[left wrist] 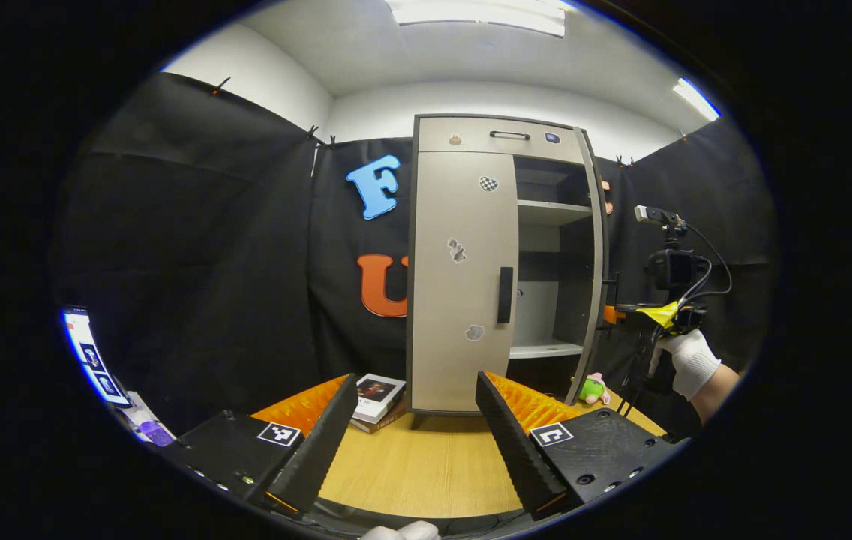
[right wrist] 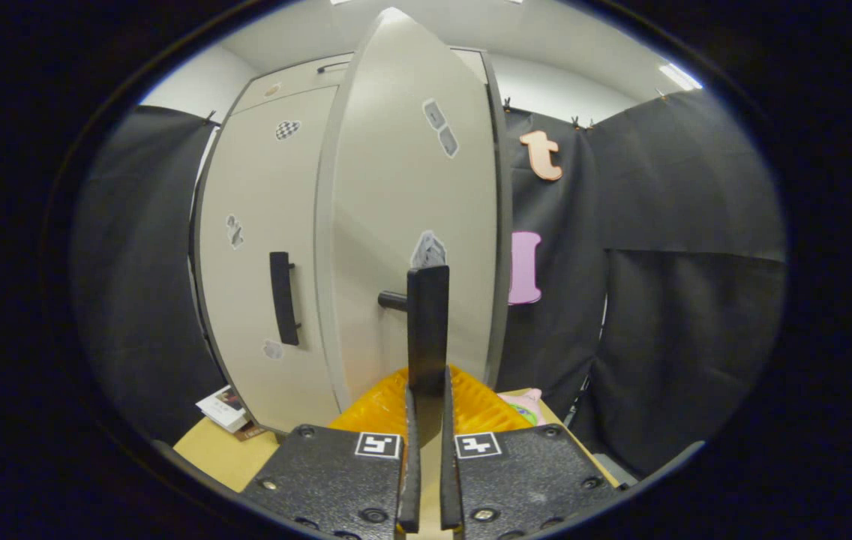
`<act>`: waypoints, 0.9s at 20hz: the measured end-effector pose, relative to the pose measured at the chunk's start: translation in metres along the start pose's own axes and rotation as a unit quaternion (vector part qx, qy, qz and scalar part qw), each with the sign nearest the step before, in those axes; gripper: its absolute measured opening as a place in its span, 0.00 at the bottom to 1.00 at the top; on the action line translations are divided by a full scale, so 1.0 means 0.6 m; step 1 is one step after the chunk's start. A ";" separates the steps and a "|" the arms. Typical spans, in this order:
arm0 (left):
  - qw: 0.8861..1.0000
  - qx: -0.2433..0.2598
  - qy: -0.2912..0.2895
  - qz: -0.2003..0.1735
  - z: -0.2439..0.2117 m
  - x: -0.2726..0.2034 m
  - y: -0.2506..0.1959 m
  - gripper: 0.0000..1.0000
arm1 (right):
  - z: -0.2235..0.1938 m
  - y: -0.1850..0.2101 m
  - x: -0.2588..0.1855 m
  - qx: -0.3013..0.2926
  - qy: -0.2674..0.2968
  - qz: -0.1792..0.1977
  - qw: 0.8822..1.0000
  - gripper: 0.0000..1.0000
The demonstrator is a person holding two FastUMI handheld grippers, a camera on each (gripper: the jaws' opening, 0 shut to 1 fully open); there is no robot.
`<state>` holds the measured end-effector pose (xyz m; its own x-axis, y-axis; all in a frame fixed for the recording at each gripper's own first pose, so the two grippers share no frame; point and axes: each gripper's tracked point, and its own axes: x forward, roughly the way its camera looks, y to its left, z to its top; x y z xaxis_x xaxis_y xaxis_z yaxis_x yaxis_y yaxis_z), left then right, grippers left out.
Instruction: Open the right door of the double-door shoe cabinet with the right hand, and open the left door with the left hand.
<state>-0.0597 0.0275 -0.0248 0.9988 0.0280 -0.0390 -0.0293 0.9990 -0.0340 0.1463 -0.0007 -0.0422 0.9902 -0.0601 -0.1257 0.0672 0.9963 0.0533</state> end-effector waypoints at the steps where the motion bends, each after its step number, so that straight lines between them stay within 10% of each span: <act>1: 1.000 0.001 0.000 -0.006 -0.001 0.002 -0.008 0.95 | 0.001 -0.015 -0.005 0.002 0.000 -0.005 1.000 0.12; 10: 0.999 0.000 -0.003 -0.047 0.014 0.035 -0.122 0.95 | -0.003 -0.163 -0.014 -0.014 0.002 -0.015 1.000 0.04; 18: 0.999 0.000 -0.004 -0.036 0.016 0.054 -0.237 0.95 | -0.004 -0.207 0.000 -0.004 0.008 0.057 0.998 0.04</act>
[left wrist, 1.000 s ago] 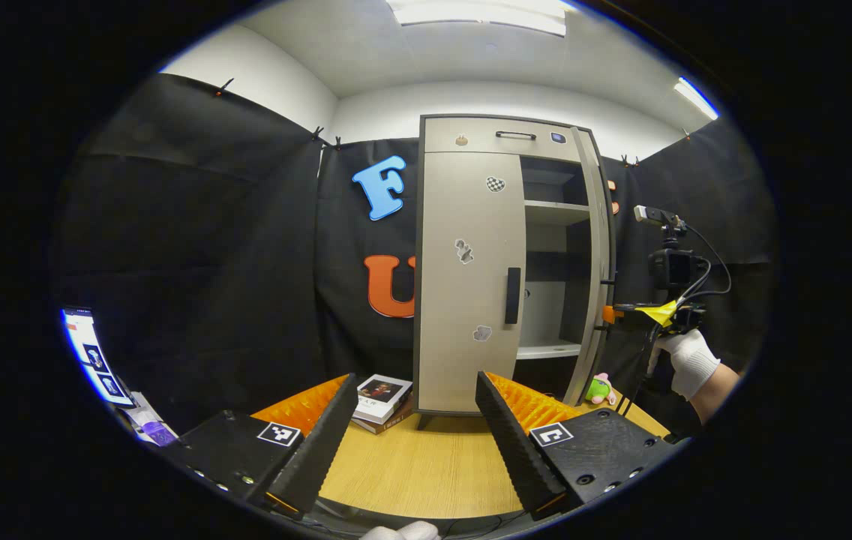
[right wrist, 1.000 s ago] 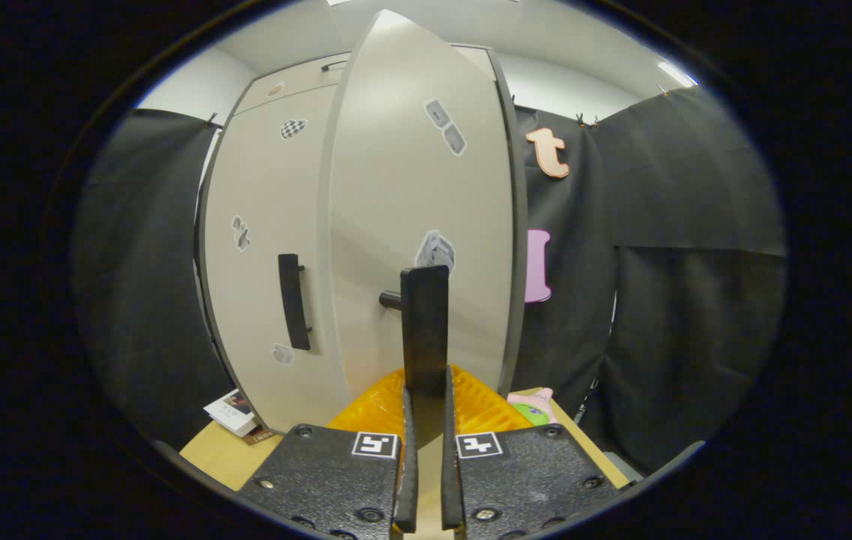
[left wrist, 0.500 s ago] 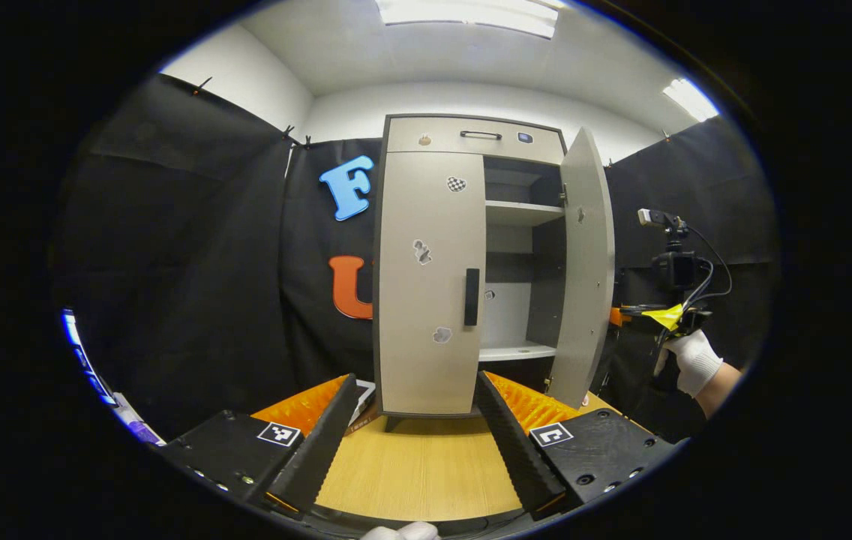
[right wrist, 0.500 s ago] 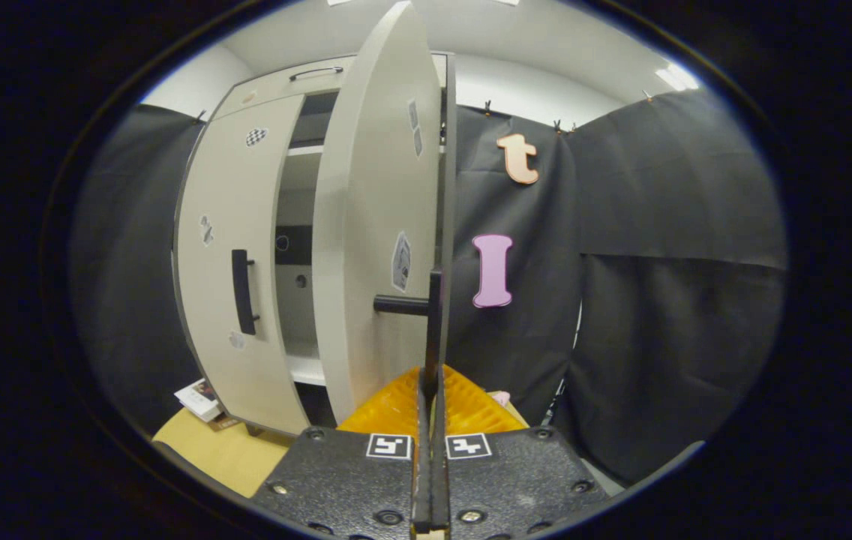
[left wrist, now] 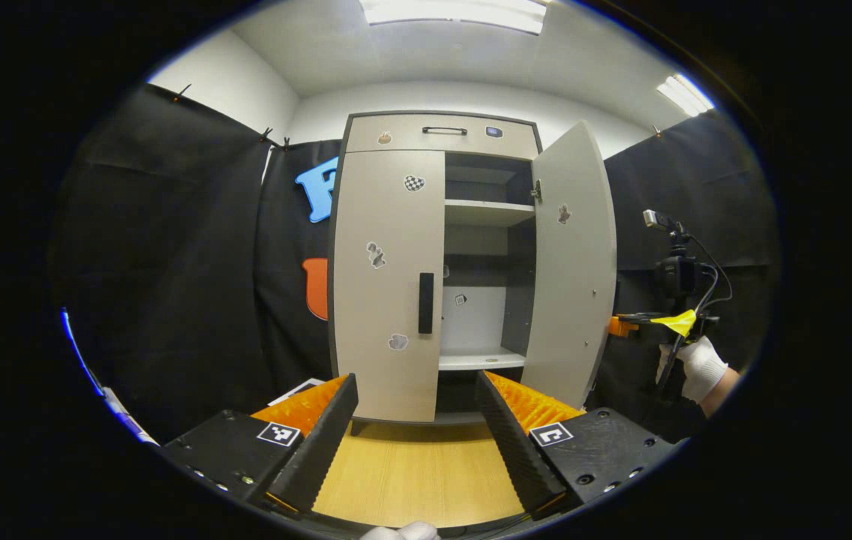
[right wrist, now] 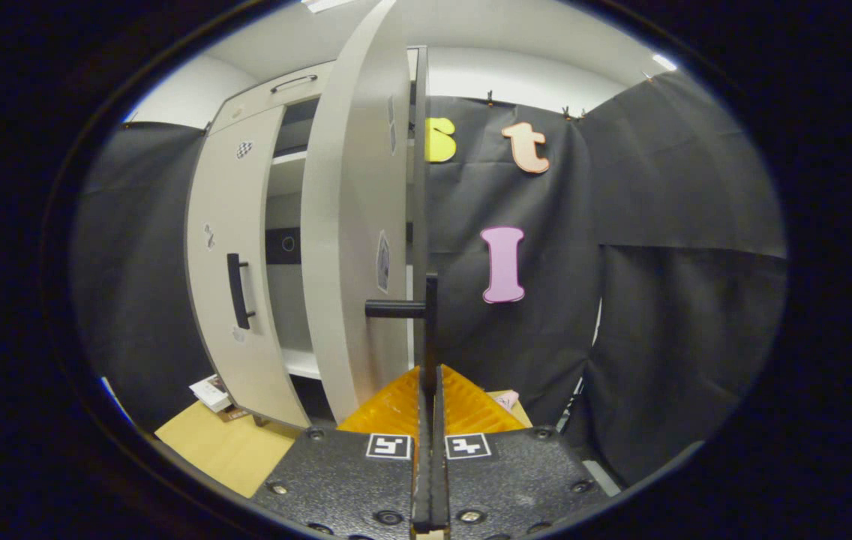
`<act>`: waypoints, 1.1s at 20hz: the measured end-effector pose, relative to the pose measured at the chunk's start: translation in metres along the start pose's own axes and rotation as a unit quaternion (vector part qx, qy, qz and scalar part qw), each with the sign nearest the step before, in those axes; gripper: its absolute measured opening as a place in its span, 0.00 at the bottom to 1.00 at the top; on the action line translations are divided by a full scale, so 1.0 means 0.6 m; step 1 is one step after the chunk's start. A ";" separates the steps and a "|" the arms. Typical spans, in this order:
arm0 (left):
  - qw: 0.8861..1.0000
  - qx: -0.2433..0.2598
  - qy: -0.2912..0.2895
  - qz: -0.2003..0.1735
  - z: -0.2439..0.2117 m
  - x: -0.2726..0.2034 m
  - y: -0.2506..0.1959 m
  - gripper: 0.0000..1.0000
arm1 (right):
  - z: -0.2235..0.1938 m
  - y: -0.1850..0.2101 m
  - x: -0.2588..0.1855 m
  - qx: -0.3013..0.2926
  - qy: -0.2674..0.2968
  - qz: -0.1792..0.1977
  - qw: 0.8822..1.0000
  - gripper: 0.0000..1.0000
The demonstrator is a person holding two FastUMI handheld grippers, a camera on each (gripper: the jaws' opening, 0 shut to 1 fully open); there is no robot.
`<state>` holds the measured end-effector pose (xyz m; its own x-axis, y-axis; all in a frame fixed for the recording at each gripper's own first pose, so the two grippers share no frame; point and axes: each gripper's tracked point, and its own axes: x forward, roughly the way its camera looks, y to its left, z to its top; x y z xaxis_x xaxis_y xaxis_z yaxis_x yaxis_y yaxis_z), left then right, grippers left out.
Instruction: Open the right door of the double-door shoe cabinet with the right hand, and open the left door with the left hand.
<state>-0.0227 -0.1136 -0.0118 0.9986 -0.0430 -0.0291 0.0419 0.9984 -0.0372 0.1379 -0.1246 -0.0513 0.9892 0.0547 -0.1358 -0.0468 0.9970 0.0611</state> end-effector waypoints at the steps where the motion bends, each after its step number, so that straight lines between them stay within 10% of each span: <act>1: 1.000 0.001 0.002 0.009 -0.002 0.000 -0.005 0.95 | -0.001 0.002 -0.001 -0.003 0.002 0.007 1.000 0.04; 6: 0.998 0.004 0.014 0.054 -0.019 -0.013 0.005 0.95 | 0.005 -0.021 -0.024 -0.019 -0.006 -0.005 1.000 0.11; 9: 0.998 0.012 0.014 0.068 -0.014 -0.024 0.021 0.95 | 0.028 -0.042 -0.064 -0.015 -0.023 -0.026 0.999 0.69; 12: 0.997 0.013 0.010 0.072 -0.008 -0.030 0.046 0.95 | 0.050 -0.044 -0.110 -0.012 -0.041 -0.038 0.998 0.99; 22: 0.999 0.027 -0.003 0.028 0.002 0.001 0.161 0.95 | 0.060 0.130 -0.270 0.003 -0.075 -0.019 0.997 1.00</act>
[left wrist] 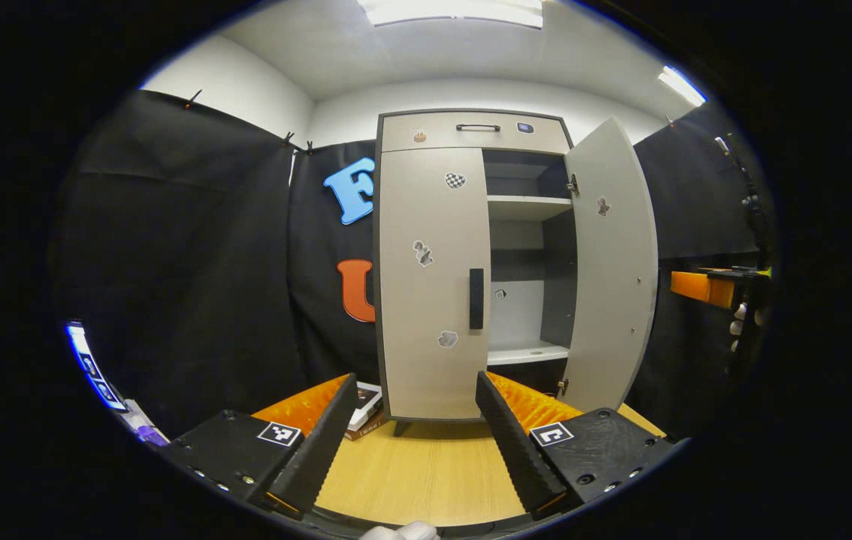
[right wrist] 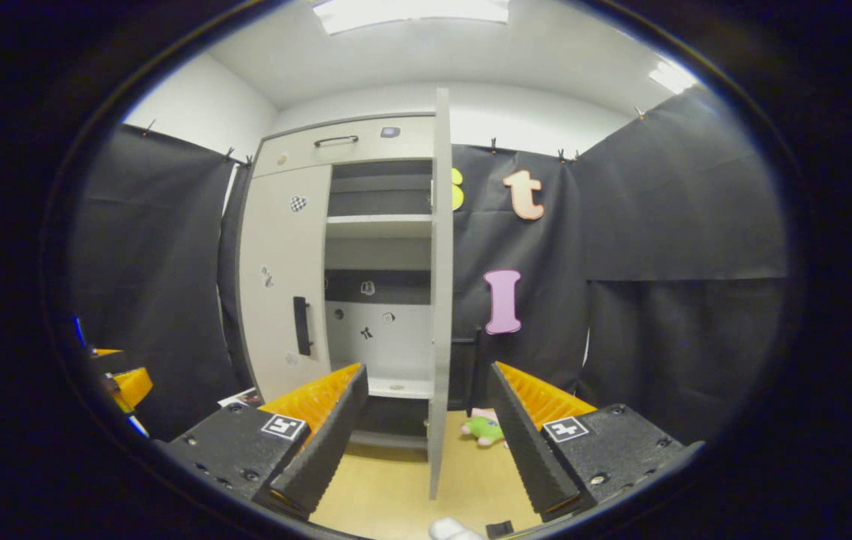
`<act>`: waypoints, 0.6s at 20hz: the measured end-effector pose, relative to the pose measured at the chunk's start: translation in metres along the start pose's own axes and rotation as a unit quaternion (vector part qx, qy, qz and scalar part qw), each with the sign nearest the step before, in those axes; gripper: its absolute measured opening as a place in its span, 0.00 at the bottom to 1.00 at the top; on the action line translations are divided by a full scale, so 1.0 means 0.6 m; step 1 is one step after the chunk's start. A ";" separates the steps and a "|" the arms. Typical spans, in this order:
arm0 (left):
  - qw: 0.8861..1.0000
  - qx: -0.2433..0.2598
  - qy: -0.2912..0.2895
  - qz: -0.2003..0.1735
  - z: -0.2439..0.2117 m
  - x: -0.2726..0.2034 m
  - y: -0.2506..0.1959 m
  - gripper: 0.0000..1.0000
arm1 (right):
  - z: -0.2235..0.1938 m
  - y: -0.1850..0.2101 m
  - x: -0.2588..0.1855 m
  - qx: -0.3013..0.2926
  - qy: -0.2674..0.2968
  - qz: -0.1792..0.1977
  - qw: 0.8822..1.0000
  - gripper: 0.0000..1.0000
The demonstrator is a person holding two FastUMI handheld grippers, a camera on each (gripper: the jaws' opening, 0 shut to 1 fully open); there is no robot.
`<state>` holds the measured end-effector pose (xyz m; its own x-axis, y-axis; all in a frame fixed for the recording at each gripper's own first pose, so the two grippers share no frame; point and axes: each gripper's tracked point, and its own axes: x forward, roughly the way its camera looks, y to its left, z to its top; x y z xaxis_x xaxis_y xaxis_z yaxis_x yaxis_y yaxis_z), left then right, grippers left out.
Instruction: Open the right door of the double-door shoe cabinet with the right hand, and open the left door with the left hand.
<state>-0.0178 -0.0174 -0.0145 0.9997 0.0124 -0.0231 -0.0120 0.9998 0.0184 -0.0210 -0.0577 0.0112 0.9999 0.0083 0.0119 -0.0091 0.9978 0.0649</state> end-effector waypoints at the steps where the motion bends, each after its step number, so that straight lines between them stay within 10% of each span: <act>1: 1.000 0.000 -0.006 -0.005 0.002 0.004 0.010 0.95 | -0.006 0.015 -0.017 0.000 -0.001 -0.002 1.000 1.00; 12: 0.999 -0.008 -0.015 -0.037 0.005 0.170 -0.015 0.95 | -0.038 0.092 -0.076 -0.004 0.026 0.005 1.000 1.00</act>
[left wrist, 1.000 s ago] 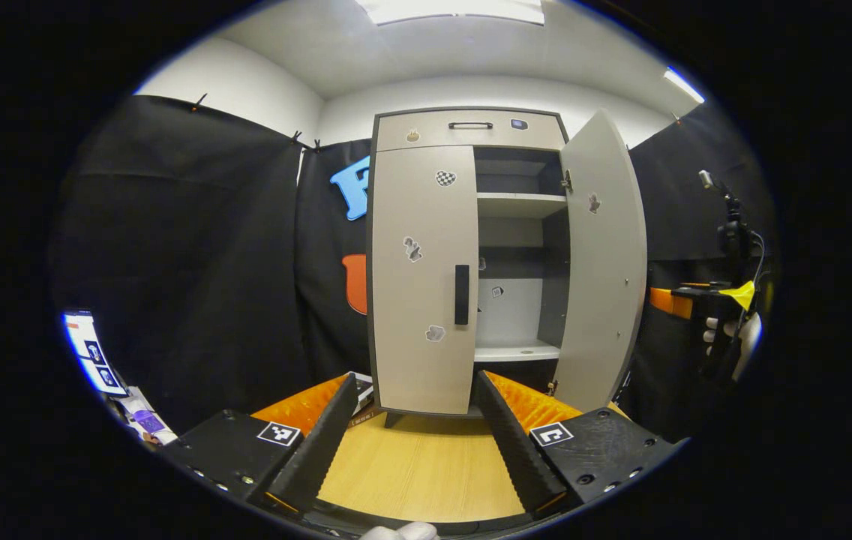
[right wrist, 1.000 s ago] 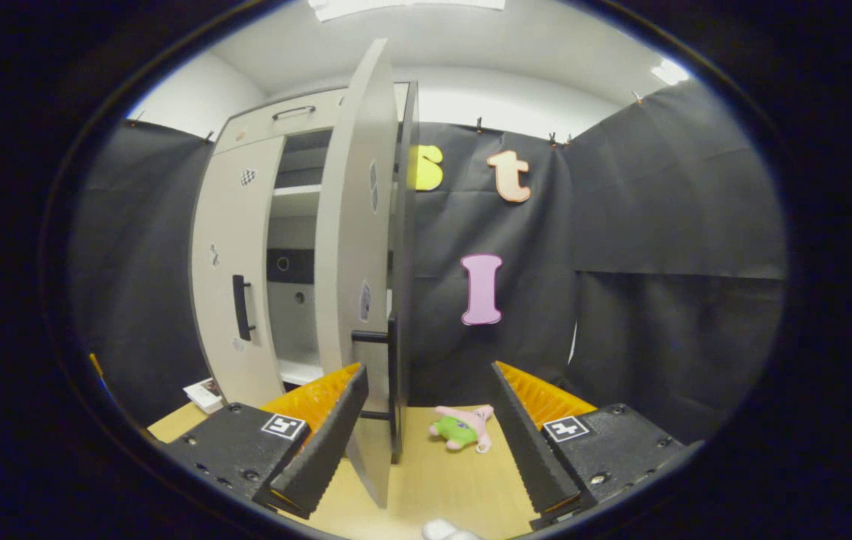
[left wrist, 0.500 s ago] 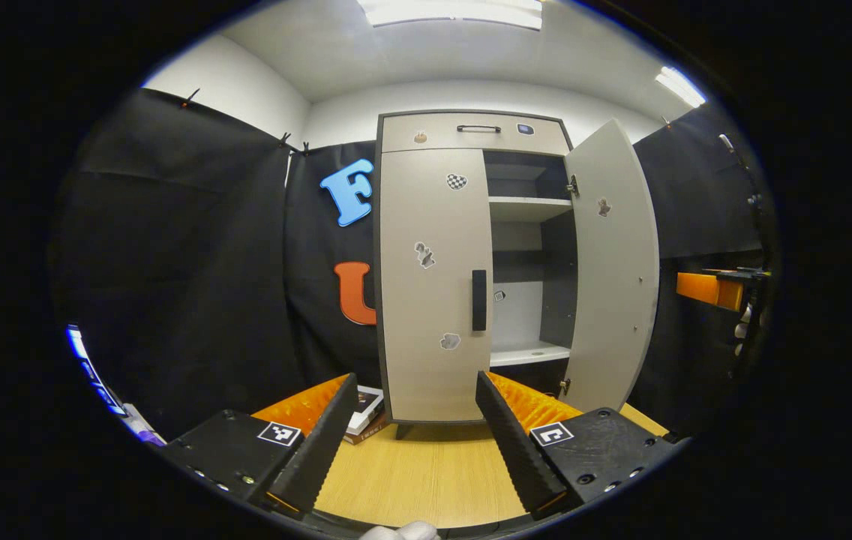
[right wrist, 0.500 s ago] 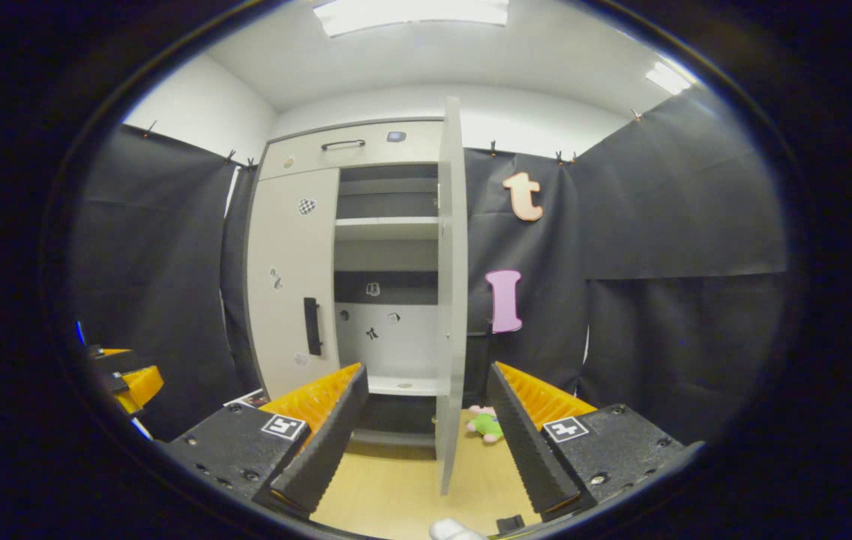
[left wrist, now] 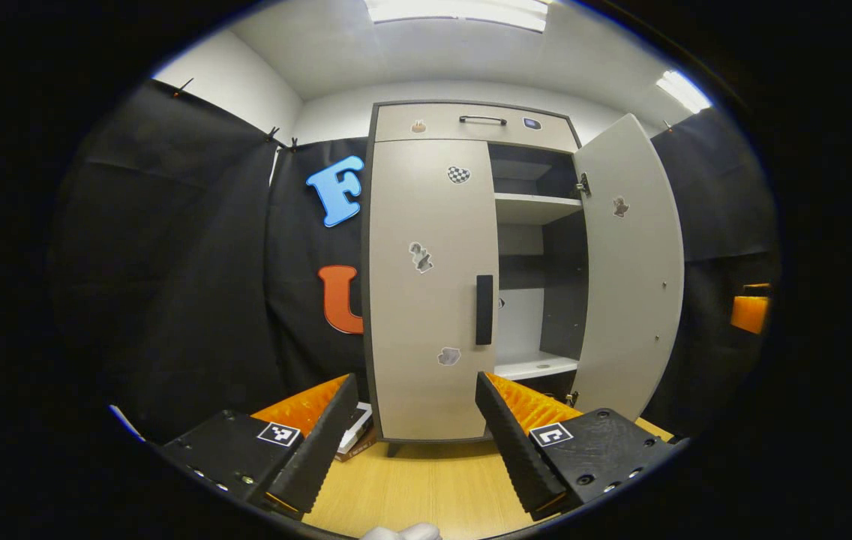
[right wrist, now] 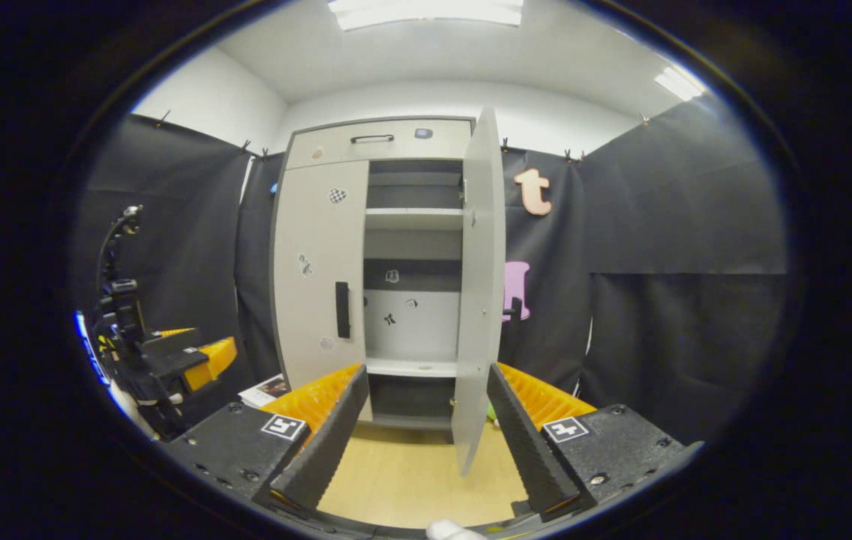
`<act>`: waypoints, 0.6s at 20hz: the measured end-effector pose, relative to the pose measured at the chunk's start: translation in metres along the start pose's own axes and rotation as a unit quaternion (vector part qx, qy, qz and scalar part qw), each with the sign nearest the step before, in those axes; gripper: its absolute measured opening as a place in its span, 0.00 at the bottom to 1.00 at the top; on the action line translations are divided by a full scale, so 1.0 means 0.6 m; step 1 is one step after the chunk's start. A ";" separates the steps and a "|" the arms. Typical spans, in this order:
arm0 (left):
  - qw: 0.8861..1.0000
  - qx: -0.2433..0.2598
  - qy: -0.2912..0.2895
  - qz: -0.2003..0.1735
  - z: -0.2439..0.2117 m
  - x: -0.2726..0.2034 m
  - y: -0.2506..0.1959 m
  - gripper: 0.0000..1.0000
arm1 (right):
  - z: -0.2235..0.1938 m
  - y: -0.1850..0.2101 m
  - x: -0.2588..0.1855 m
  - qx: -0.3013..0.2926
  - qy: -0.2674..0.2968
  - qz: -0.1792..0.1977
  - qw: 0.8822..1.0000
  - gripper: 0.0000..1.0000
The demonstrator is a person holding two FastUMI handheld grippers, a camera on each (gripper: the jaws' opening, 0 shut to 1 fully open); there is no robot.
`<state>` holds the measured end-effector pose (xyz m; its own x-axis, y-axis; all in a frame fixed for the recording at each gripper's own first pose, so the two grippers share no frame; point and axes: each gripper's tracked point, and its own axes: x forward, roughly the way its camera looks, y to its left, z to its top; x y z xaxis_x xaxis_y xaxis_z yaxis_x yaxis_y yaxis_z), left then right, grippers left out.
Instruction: Open the right door of the double-door shoe cabinet with the right hand, and open the left door with the left hand.
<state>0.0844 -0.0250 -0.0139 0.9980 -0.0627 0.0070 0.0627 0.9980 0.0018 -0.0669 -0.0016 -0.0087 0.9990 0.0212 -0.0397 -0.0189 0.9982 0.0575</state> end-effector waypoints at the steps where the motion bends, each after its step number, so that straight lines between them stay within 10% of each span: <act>1: 1.000 0.000 0.004 -0.005 -0.001 0.026 -0.016 0.95 | 0.000 0.001 0.005 0.003 0.002 0.002 1.000 1.00; 12: 0.999 0.015 0.012 -0.040 -0.016 0.326 -0.158 0.95 | 0.027 -0.049 0.062 -0.028 0.003 -0.003 1.000 1.00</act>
<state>0.2737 -0.1321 -0.0221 0.9896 -0.1425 -0.0175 0.1430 0.9892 0.0324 -0.0283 -0.0309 0.0040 0.9988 0.0150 -0.0456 -0.0150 0.9999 0.0004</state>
